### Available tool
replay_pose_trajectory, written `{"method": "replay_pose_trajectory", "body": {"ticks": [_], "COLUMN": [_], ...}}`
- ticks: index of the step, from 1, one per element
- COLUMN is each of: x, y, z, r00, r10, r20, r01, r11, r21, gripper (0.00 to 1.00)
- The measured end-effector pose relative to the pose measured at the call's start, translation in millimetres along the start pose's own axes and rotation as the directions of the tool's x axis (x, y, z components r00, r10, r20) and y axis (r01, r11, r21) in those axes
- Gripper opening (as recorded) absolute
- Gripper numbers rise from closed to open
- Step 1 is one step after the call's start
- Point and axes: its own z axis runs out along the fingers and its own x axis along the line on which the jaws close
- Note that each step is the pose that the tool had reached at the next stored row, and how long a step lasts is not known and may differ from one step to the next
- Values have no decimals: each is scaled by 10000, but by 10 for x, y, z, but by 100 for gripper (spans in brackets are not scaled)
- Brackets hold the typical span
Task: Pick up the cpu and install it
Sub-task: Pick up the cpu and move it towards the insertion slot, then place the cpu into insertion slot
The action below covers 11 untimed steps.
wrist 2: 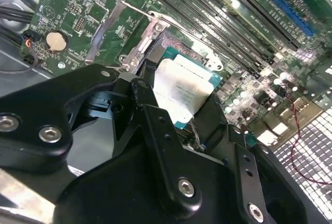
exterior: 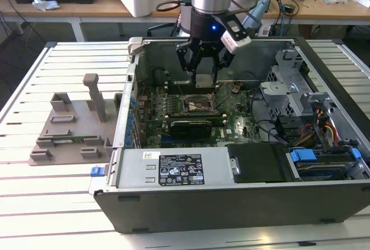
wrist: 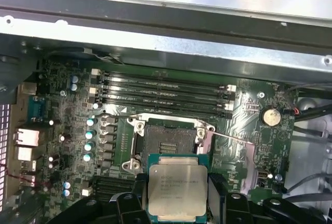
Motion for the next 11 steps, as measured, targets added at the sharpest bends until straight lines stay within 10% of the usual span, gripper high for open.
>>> {"method": "replay_pose_trajectory", "body": {"ticks": [11], "x": [-1], "y": [9], "z": [6], "r00": [9999], "r10": [130], "r20": [-16], "r01": [-130], "r11": [9999], "r21": [82], "gripper": [55]}}
